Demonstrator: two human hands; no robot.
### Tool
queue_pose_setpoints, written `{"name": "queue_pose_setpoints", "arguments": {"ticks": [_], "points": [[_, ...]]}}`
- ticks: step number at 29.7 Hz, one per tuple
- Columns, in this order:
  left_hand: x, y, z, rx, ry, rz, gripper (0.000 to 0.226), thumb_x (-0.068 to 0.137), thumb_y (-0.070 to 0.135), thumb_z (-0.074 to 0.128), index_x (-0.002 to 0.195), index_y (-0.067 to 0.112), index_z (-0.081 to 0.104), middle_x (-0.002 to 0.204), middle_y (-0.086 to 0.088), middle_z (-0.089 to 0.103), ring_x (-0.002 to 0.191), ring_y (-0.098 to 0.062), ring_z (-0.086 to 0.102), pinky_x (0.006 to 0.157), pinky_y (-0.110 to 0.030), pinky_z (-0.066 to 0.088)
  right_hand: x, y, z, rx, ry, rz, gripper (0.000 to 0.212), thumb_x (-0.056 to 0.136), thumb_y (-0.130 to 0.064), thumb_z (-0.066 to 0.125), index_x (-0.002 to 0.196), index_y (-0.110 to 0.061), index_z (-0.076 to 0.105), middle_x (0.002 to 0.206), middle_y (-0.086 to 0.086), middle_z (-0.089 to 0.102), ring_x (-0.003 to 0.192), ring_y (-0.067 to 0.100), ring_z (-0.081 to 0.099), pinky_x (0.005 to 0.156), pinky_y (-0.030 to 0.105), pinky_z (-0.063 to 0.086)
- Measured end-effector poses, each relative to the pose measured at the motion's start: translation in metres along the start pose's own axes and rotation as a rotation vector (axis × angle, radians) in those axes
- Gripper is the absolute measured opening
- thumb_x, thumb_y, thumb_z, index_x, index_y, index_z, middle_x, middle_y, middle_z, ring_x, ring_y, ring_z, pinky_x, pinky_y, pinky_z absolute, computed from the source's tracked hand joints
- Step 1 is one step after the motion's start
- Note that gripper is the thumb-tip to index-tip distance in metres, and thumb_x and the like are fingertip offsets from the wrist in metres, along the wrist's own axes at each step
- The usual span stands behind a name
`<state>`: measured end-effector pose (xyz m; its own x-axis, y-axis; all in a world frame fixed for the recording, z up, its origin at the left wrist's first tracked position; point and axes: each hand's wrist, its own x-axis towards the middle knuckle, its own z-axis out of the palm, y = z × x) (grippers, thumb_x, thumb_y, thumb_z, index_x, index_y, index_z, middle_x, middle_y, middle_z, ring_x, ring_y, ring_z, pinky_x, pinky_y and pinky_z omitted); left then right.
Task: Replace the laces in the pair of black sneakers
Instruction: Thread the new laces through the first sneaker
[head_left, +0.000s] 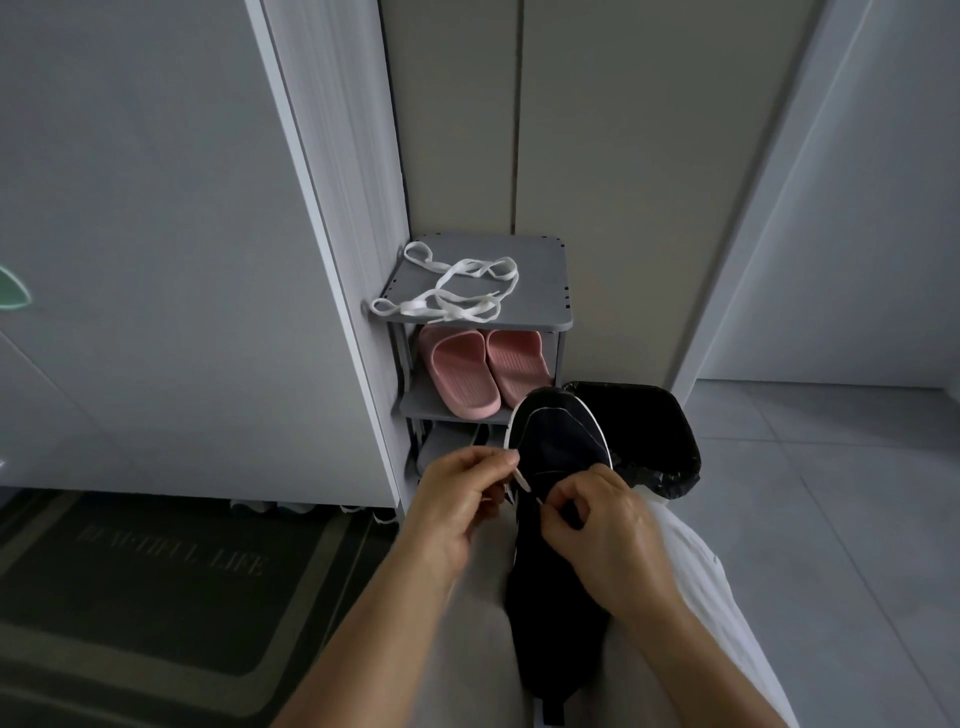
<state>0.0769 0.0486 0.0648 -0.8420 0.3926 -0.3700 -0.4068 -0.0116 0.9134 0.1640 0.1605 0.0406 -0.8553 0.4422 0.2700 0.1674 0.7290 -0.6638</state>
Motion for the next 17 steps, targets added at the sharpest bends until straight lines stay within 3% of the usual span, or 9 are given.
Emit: {"name": "queue_pose_setpoints", "arguments": {"ticks": [4,7,10,12,14,17], "points": [[0.0,-0.001,0.009,-0.266,-0.017,-0.179,0.012,0.078,0.004,0.066,0.071,0.014,0.067,0.063,0.0,0.06,0.063,-0.012,0.05,0.062,-0.025,0.039,-0.001,-0.004,-0.007,-0.11,-0.021,-0.072,0.01,0.073,-0.02,0.073,0.072,-0.015,0.064,0.073,-0.01,0.049,0.057,0.012,0.05,0.052,0.024,0.04],[-0.004,-0.001,0.015,-0.413,0.005,-0.172,0.014,0.079,0.002,0.063,0.071,0.012,0.065,0.065,-0.004,0.06,0.064,-0.015,0.054,0.064,-0.026,0.042,0.001,-0.009,-0.007,-0.159,-0.034,-0.12,0.017,0.065,-0.021,0.077,0.064,-0.017,0.061,0.068,-0.006,0.052,0.051,0.016,0.053,0.043,0.019,0.033],[-0.004,0.014,0.015,-0.402,-0.04,-0.094,0.013,0.084,0.005,0.058,0.075,0.009,0.066,0.067,-0.003,0.065,0.068,-0.013,0.06,0.064,-0.023,0.046,0.005,-0.014,-0.006,-0.234,0.012,-0.143,0.012,0.075,-0.026,0.07,0.073,-0.016,0.063,0.075,-0.005,0.051,0.064,0.019,0.057,0.047,0.016,0.028],[0.009,0.034,0.013,-0.4,-0.02,-0.052,0.014,0.089,0.008,0.052,0.078,0.007,0.061,0.069,-0.003,0.067,0.072,-0.013,0.062,0.066,-0.025,0.047,0.006,-0.016,-0.01,-0.209,-0.063,-0.107,0.013,0.083,-0.029,0.06,0.085,-0.017,0.064,0.085,-0.009,0.049,0.077,0.017,0.057,0.056,0.021,0.036],[0.025,0.062,0.01,-0.406,0.035,0.043,0.013,0.091,0.007,0.05,0.079,0.008,0.056,0.073,-0.005,0.064,0.071,-0.015,0.062,0.066,-0.028,0.048,0.005,-0.016,-0.013,-0.156,-0.09,-0.106,0.012,0.083,-0.028,0.059,0.084,-0.016,0.063,0.087,-0.01,0.05,0.077,0.015,0.056,0.065,0.023,0.042],[0.04,0.106,0.011,-0.052,0.034,0.315,0.007,0.089,0.007,0.053,0.083,0.011,0.052,0.079,-0.004,0.064,0.071,-0.014,0.063,0.067,-0.027,0.048,-0.001,-0.014,-0.015,-0.167,-0.125,-0.131,0.009,0.082,-0.025,0.059,0.081,-0.016,0.062,0.082,-0.011,0.046,0.071,0.011,0.051,0.06,0.016,0.036]]}}
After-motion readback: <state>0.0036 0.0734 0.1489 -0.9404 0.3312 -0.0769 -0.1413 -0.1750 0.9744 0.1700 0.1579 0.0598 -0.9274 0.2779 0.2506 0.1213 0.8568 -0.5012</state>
